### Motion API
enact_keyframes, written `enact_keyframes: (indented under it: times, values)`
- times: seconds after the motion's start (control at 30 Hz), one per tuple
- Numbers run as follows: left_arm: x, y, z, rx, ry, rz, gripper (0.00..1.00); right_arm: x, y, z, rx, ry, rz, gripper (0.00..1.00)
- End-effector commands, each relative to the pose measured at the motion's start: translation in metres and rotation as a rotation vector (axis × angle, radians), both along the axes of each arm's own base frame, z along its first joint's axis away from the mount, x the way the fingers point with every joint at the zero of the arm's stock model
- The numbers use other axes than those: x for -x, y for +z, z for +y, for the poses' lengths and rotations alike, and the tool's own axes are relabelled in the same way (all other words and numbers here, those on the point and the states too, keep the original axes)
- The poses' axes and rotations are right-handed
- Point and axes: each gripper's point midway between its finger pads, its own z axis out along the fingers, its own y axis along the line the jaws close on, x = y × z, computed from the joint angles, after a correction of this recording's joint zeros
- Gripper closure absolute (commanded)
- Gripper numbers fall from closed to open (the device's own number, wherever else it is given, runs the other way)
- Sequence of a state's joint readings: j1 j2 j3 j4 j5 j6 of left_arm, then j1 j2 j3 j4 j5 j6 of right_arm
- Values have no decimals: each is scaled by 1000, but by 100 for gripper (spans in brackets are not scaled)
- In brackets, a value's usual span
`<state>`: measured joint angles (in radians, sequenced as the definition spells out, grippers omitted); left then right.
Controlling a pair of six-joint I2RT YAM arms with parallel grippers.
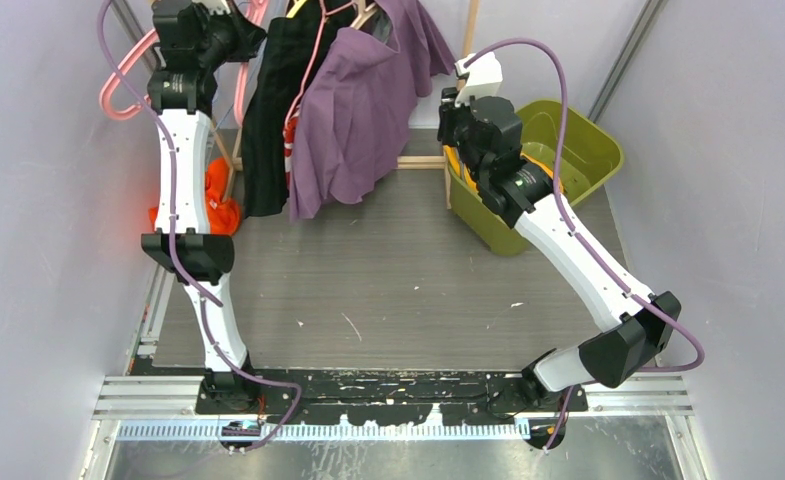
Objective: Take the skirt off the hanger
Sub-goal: Place the hanger at the clothesline.
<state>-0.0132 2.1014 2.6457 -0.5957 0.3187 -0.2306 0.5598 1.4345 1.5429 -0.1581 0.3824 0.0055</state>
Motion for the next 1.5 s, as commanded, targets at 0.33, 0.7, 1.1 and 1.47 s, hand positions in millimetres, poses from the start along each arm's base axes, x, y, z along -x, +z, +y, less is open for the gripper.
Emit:
enact_keyframes:
  times: [0.33,0.7,1.1,1.47]
  values:
    - [-38,48,-30,184,-55,-255,100,7,38,-20,-34,-44,-88,63]
    - [-64,54,1,349,57,-318,100,6,39,-26,-35,-56,-87,63]
    - [-76,60,24,445,120,-386,98,3,35,-26,-32,-55,-72,63]
    - [-80,53,41,404,180,-382,77,0,33,-22,-33,-45,-66,63]
